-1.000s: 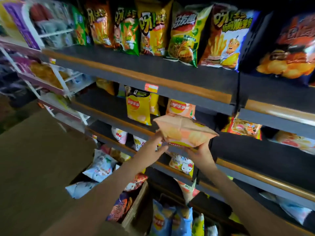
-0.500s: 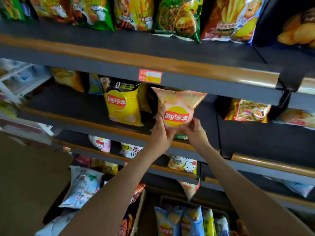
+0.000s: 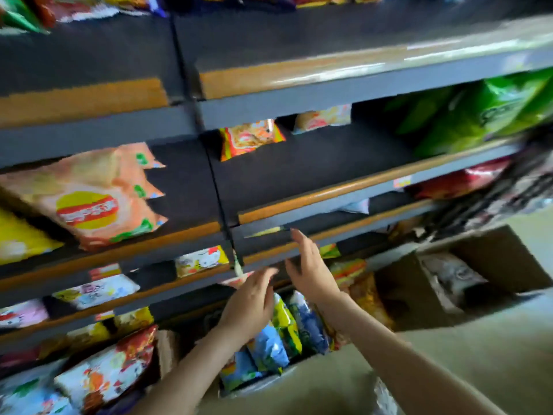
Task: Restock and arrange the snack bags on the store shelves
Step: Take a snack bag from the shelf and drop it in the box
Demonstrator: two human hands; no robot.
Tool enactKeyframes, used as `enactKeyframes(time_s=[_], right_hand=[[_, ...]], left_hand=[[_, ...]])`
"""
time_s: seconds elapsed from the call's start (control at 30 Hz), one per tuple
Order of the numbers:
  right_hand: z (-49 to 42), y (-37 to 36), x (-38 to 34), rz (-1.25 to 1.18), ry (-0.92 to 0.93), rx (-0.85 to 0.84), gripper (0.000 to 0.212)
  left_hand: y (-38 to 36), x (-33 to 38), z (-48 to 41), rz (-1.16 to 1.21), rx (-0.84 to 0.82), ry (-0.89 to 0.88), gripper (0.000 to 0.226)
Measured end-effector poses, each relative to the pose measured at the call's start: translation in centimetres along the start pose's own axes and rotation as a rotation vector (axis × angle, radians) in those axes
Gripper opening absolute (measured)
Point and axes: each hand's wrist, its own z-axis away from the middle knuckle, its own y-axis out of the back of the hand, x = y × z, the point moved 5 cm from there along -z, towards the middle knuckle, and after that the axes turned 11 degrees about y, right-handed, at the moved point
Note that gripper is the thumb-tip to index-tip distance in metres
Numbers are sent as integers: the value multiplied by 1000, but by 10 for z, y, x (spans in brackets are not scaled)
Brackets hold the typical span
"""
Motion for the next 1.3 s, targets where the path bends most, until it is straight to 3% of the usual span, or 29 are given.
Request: enactKeyframes(time_s=[0.13,0.37,0.5,0.6,0.8,1.0,1.3], right_hand=[[65,81,133,81,-285,44,68],[187,213,366,218,-619,-15,68],[252,262,477,216,-719,-1,68],[288,264,546,231,-764,-146,71],[278,230,636,144,-738,-233,65],[225,189,696,189,-617,-305,63],[188,144,748,258,-613,-283,45]], left_hand=[[-97,81,-43,-140,-191,-105,50],[-290,207,-123,-276,-311,-18,46],[-410,274,-154,-271,-403,6,47],[-487,306,-175,-293,-449,-6,47],[-592,314,-216,-434,-418,-89,48],[-624,287,-250,-726,-244,-176,49],[-646,269,-285,-759,-107,-332,42]])
